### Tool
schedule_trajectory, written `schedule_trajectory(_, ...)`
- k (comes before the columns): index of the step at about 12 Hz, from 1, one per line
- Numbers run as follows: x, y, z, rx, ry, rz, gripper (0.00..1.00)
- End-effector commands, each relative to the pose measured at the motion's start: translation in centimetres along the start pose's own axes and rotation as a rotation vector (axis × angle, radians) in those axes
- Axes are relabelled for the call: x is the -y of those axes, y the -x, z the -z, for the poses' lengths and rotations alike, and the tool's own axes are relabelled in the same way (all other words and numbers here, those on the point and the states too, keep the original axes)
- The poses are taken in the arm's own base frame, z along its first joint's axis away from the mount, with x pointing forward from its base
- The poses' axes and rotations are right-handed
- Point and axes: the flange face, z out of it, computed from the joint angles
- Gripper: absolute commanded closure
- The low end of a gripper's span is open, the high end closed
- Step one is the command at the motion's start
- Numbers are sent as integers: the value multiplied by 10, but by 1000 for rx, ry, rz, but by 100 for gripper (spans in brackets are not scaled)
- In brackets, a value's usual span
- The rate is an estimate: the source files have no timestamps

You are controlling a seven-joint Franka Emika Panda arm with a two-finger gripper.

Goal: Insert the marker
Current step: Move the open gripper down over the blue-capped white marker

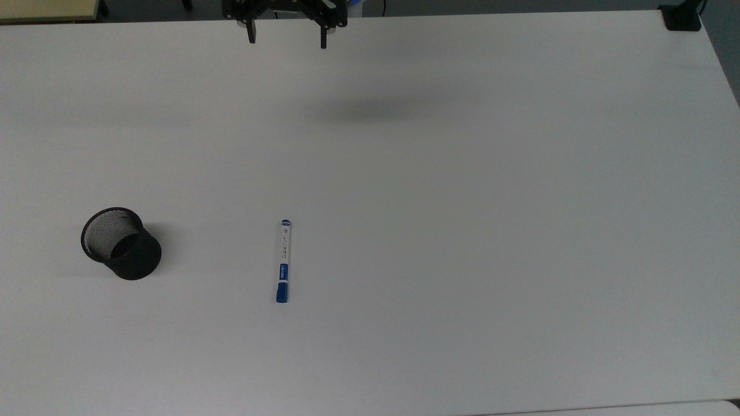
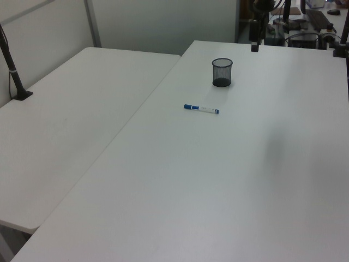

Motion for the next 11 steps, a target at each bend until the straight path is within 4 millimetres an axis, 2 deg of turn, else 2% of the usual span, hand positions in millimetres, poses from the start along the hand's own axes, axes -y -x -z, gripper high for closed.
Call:
schedule_trajectory(1,-4,-25,-18,-80,-24,4,0)
schedule_trajectory(6,-14,-77,-76,-141,-19,-15,0)
schedule_trajectory(11,-17,-107,-122,-204,-22,-32,0)
